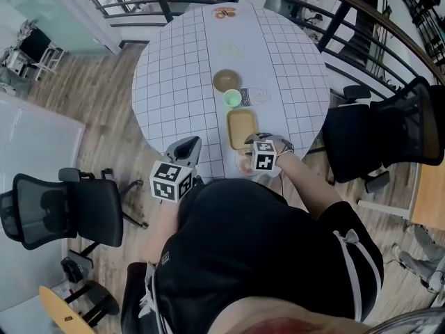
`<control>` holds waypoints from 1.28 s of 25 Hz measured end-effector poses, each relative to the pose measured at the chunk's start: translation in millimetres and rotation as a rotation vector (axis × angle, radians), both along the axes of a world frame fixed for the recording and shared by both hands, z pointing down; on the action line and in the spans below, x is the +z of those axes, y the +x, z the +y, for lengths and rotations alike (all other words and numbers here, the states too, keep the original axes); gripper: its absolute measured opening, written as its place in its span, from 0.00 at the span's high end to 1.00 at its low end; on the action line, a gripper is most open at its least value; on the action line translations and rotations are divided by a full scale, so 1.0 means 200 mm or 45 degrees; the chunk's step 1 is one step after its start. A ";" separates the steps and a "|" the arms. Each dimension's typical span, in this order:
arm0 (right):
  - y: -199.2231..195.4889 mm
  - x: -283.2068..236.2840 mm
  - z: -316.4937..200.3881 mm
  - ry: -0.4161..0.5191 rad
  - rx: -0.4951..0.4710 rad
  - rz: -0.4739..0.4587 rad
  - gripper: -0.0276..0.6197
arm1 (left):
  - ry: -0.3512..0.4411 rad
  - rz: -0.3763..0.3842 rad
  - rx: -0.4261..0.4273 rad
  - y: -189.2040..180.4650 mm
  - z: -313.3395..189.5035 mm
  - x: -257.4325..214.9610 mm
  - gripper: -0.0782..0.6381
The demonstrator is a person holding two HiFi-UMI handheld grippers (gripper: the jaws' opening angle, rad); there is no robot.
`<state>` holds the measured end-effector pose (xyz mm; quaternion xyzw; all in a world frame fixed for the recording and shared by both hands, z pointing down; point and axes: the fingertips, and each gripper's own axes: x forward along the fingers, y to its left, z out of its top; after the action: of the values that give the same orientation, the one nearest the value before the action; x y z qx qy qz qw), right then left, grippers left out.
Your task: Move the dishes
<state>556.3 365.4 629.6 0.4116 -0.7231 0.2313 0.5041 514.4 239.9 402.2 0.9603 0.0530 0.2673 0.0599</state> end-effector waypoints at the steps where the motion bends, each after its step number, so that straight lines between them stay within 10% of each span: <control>1: -0.01 -0.04 0.01 0.024 0.010 -0.006 0.73 | -0.001 -0.004 -0.005 0.00 0.00 0.00 0.88; 15: -0.02 -1.05 -0.16 0.846 0.741 -0.655 0.86 | 0.038 0.117 0.089 0.06 -0.21 -0.27 0.88; 22: 0.00 -1.41 -0.30 1.070 1.025 -0.845 0.90 | -0.063 0.220 0.256 0.04 -0.07 -0.43 0.88; 32: 0.09 -1.38 -0.34 1.047 1.158 -0.668 0.91 | -0.086 0.231 0.274 0.02 -0.16 -0.43 0.88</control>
<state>573.4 296.8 353.3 0.7643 -0.6057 0.2188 -0.0344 518.4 208.3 316.9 0.9667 0.1700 0.1824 0.0580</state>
